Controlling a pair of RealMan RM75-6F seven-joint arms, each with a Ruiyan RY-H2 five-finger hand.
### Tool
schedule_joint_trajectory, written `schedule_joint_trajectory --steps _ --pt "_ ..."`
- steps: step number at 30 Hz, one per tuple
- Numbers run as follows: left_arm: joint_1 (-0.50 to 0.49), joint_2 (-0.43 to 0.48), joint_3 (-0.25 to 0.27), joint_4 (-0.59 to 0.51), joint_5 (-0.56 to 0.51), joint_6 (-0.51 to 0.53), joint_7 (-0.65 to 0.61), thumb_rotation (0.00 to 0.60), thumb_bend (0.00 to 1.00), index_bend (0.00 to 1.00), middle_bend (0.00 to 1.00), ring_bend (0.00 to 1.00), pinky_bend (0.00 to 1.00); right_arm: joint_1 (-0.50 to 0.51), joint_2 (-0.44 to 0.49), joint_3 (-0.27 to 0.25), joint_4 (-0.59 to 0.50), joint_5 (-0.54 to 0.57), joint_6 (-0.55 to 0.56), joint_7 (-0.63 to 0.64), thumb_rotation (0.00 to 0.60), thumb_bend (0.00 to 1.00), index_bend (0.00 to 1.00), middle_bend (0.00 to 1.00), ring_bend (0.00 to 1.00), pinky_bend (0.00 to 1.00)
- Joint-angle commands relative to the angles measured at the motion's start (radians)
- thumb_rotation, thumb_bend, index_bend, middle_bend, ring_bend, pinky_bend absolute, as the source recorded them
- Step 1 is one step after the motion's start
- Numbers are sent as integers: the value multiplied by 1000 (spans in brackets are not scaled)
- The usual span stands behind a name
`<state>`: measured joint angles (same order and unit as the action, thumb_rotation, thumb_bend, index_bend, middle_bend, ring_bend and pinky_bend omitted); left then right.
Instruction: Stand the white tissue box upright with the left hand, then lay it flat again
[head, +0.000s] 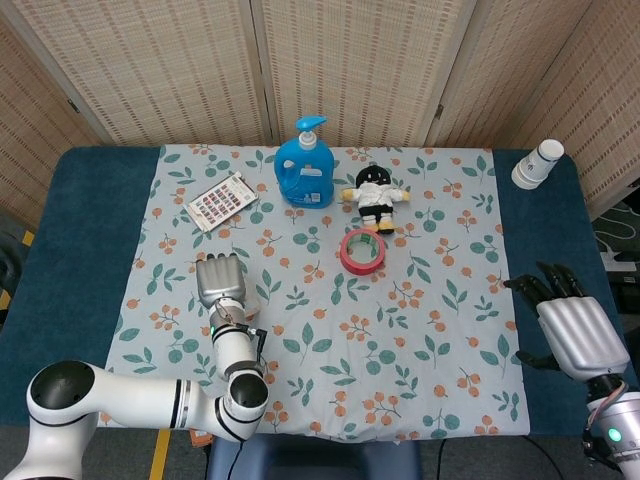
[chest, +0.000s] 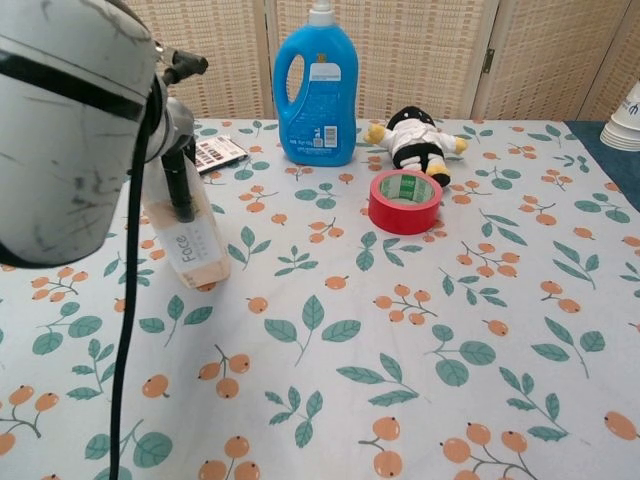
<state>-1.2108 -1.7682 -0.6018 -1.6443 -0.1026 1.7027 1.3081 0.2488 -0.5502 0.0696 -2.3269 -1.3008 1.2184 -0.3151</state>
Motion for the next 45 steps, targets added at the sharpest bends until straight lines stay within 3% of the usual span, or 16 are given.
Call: schedule_joint_trajectory --steps 1,13,19,25,28,38,45 --pt "1 0 -2 -3 8 0 1 600 257 323 375 182 277 1 -1 0 1 2 -3 1 600 55 202 168 0 0" --pt "16 40 -35 -108 90 -12 -48 600 267 396 455 250 310 8 -4 2 5 14 -12 -1 600 55 202 168 0 0" --pt "99 87 -21 -212 242 -120 -238 600 267 404 470 265 322 10 -9 1 5 19 -16 -9 600 55 202 168 0 0" --pt "234 108 65 -233 506 -233 -553 600 260 416 494 284 334 16 -17 0 8 30 -25 -21 600 55 202 168 0 0" --pt "308 89 132 -181 661 -268 -743 600 254 420 502 287 338 22 -24 -1 11 42 -33 -31 600 55 202 167 0 0" --pt "474 59 284 -18 1036 -397 -1251 600 246 431 515 302 355 37 -35 -2 10 77 -51 -55 600 56 202 168 0 0" --pt "556 -12 352 135 1145 -422 -1474 600 244 431 515 302 354 35 -32 -5 3 73 -48 -55 600 55 202 168 0 0"
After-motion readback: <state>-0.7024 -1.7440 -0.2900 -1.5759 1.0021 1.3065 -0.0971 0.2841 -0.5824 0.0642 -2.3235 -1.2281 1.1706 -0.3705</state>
